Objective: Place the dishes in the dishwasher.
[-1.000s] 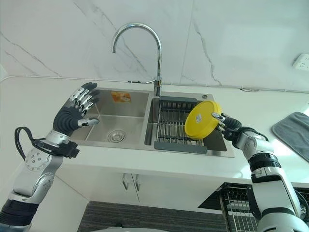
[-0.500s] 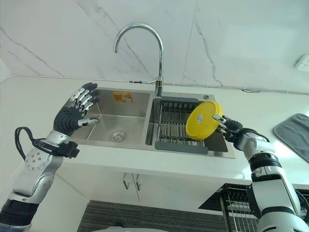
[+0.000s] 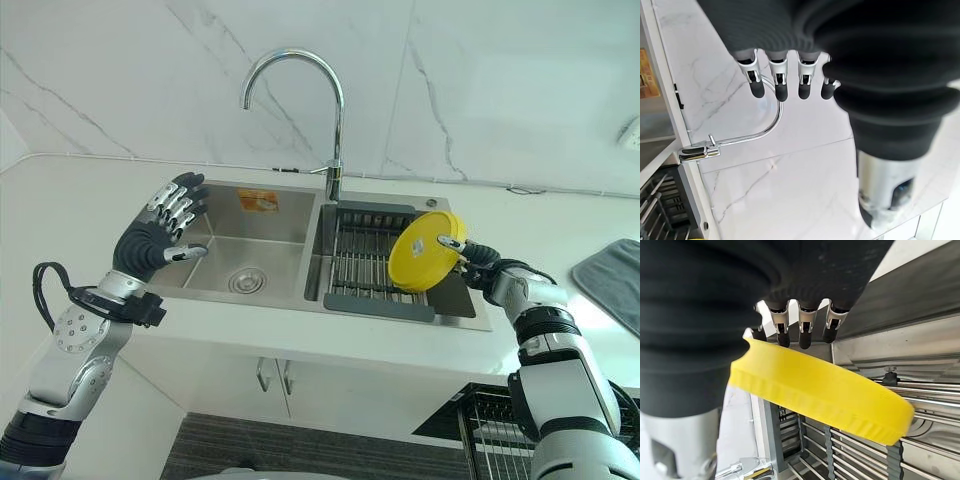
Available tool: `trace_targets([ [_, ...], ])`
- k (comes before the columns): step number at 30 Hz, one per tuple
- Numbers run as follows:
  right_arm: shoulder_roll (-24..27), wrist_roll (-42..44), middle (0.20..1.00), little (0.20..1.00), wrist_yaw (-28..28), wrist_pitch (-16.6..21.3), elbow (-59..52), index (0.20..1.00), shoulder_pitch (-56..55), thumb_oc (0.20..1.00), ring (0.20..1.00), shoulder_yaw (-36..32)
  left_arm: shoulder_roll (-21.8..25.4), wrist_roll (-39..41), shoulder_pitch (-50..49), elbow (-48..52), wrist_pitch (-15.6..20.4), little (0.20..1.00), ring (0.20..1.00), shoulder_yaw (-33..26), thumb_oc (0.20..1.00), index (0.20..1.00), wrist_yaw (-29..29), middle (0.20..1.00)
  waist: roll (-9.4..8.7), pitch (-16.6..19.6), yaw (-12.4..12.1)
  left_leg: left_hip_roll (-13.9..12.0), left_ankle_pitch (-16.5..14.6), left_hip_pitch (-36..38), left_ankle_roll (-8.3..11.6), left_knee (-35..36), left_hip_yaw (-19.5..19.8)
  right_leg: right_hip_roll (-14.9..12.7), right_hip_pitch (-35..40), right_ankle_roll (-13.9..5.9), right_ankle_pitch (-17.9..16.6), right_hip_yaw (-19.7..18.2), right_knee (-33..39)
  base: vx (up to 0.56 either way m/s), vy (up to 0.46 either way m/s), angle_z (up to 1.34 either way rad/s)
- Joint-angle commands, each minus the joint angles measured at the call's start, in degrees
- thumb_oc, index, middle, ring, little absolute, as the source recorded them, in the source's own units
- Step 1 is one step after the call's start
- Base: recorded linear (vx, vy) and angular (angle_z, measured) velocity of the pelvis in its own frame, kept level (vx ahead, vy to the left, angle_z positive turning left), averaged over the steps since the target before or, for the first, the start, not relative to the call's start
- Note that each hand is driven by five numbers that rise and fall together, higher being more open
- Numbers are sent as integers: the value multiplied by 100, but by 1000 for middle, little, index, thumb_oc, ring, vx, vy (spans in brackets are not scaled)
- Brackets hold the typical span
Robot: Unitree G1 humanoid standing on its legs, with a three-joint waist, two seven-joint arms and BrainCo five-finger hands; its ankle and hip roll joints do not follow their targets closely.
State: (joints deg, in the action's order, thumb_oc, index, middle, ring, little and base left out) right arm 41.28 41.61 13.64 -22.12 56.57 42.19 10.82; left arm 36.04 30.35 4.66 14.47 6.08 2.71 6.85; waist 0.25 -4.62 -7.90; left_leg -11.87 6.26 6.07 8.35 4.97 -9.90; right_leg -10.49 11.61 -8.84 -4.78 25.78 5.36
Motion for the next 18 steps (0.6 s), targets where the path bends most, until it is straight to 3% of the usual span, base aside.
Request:
trace_targets([
  [1,371,-46,1000,1000,96,151,207,1000,890,1000,1000,416,310,59,638,-14,166,1000,1000,353,1000,1000,-74,1000,-98,-50,-213,70,-519,303,27,3,-100,-98,133,64,571,215,-36,0,0,0],
  [18,337,-259,1000,1000,88,63,598,1000,1092,1000,1000,526,329,70,671,-48,85,1000,1000,387,1000,1000,-81,1000,-87,-58,-276,89,-511,308,23,3,-49,-97,172,62,585,230,-36,0,0,0],
])
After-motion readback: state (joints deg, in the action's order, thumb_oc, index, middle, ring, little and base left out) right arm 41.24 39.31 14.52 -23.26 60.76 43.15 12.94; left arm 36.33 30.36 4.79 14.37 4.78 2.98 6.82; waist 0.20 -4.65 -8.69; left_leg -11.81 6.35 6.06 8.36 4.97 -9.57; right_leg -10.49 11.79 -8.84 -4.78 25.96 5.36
